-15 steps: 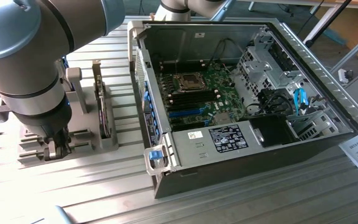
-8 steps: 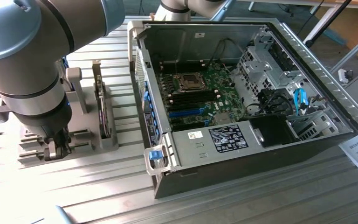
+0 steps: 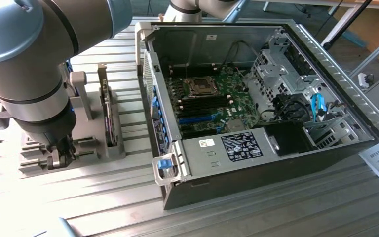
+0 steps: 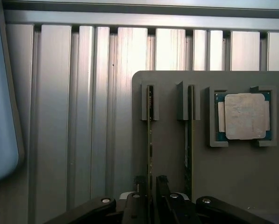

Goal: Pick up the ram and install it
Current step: 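Pick up the ram and move it above insertion slot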

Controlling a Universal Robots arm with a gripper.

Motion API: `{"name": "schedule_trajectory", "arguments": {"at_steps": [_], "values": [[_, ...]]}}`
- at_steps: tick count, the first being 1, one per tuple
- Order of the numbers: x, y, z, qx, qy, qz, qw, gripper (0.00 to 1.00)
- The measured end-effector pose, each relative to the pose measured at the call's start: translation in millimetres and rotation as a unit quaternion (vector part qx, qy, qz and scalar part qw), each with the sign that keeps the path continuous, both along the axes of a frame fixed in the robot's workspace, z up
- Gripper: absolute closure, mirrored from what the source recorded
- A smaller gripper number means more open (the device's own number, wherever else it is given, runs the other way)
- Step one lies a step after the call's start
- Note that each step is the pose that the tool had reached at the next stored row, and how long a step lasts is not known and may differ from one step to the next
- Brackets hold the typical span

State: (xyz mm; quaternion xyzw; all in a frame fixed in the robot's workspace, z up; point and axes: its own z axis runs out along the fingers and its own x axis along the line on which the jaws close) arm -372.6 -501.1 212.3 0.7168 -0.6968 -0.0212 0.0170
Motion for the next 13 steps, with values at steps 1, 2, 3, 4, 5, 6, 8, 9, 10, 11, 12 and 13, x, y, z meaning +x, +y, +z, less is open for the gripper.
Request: {"name": "schedule_trajectory", "arguments": {"at_steps": [1,2,3,4,5,6,8,9,10,11,12,13], "values": [[0.0,0.0,0.0,0.0,0.0,0.0,1.0,0.77],[0.0,0.0,0.0,0.0,0.0,0.0,1.0,0.77],[0.0,0.0,-0.2,-0.0001,0.0001,0.0,1.0,0.77],[-0.1,0.0,-0.4,-0.0001,0.0001,0.0,1.0,0.77],[0.0,0.0,-0.8,0.0,0.0,0.0,1.0,0.77],[0.0,0.0,-0.9,0.0,0.0,0.0,1.0,0.77],[0.0,0.1,-1.0,0.0,0.0,0.0,1.0,0.77],[0.0,0.1,-1.0,0.0,0.0,0.0,1.0,0.77],[0.0,0.1,-1.0,0.0,0.0,0.0,1.0,0.77],[0.0,0.1,-1.0,0.0,0.0,0.0,1.0,0.77],[0.0,0.2,-1.0,0.0,0.0,0.0,1.0,0.77],[0.0,0.2,-1.0,0.0,0.0,0.0,1.0,0.77]]}}
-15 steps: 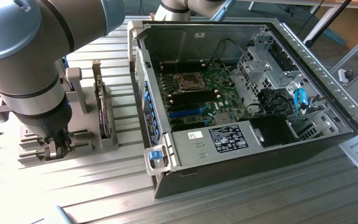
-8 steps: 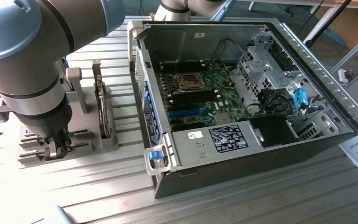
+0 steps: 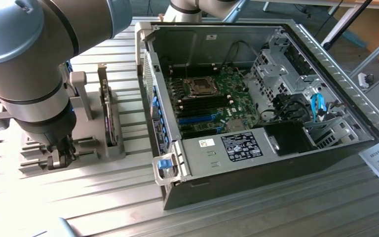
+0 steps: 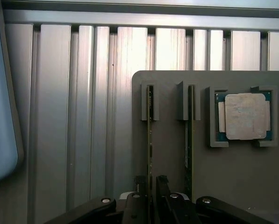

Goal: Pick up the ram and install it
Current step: 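Pick up the ram and move it above insertion slot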

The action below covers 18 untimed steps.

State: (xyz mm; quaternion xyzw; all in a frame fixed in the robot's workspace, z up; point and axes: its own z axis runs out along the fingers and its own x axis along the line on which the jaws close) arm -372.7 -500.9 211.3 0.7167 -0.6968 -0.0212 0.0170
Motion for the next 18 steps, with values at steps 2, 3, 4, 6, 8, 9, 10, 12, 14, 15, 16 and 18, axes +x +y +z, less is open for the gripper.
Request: {"name": "schedule_trajectory", "arguments": {"at_steps": [2,3,4,6,8,9,10,12,14,15,16,18], "values": [[0.0,0.0,0.0,0.0,0.0,0.0,1.0,0.77],[0.0,0.0,0.0,0.0,0.0,0.0,1.0,0.77],[0.0,0.0,0.0,0.0,0.0,0.0,1.0,0.77],[0.0,0.0,0.0,0.0,0.0,0.0,1.0,0.77],[0.0,0.0,0.0,0.0,0.0,0.0,1.0,0.88],[0.0,0.0,0.0,0.0,0.0,0.0,1.0,0.88],[0.0,0.0,0.0,0.0,0.0,0.0,1.0,0.88],[0.0,0.0,0.0,0.0,0.0,0.0,1.0,0.88],[0.0,0.0,0.0,0.0,0.0,0.0,1.0,0.88],[0.0,0.0,0.0,0.0,0.0,0.0,1.0,0.88],[0.0,0.0,0.0,0.0,0.0,0.0,1.0,0.88],[0.0,0.0,0.0,0.0001,-0.0001,0.0,1.0,0.88]]}}
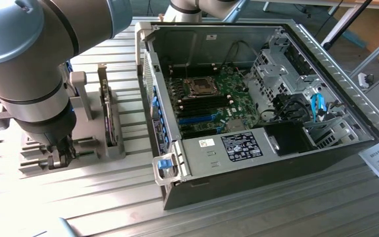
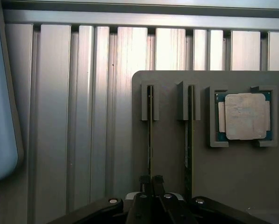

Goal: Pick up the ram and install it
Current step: 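Pick up the ram and move it above insertion slot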

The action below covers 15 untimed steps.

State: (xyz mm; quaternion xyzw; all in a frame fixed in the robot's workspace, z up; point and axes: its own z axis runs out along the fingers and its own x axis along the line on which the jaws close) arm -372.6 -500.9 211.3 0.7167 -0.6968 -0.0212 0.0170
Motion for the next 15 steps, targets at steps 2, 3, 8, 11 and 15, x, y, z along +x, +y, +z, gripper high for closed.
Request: {"name": "schedule_trajectory", "arguments": {"at_steps": [2,3,8,11,15], "values": [[0.0,0.0,2.4,0.0,0.0,0.0,1.0,0.88],[0.0,0.0,4.2,0.0,0.0,0.0,1.0,0.88],[0.0,0.0,10.3,0.0,0.0,0.0,1.0,0.88],[0.0,0.0,14.2,0.0,0.0,0.0,1.0,0.88],[0.0,0.0,18.5,-0.0001,0.0001,0.0,1.0,0.88]]}}
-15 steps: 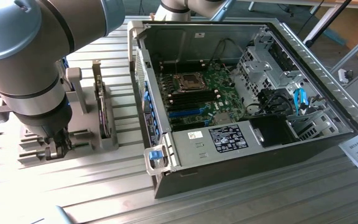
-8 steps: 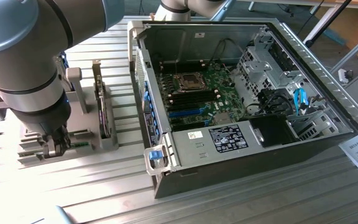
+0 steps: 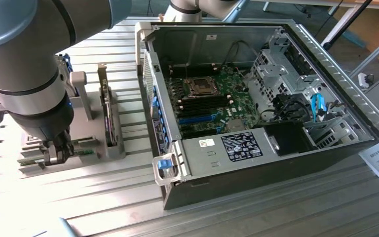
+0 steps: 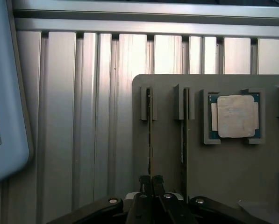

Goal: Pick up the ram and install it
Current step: 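Pick up the ram and move it above insertion slot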

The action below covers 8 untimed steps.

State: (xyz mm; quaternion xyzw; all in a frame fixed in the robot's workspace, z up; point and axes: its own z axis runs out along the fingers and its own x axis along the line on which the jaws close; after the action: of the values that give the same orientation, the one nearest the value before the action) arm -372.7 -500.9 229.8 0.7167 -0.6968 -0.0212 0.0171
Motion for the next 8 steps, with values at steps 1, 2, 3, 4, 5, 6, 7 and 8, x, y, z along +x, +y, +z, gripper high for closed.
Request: {"name": "schedule_trajectory", "arguments": {"at_steps": [1,2,3,4,5,6,7,8], "values": [[0.0,0.0,1.1,0.0,0.0,0.0,1.0,0.88],[0.0,0.0,2.3,0.0,-0.0001,0.0,1.0,0.88],[0.0,0.0,3.9,0.0,0.0,0.0,1.0,0.88],[0.0,0.0,5.8,0.0,0.0,0.0,1.0,0.88],[0.1,0.0,7.0,0.0001,-0.0001,0.0,1.0,0.88],[0.2,0.0,8.3,0.0001,-0.0001,0.0,1.0,0.88],[0.2,0.0,9.7,0.0,-0.0001,0.0,1.0,0.88],[0.2,0.0,10.8,0.0,-0.0001,0.0,1.0,0.88]]}}
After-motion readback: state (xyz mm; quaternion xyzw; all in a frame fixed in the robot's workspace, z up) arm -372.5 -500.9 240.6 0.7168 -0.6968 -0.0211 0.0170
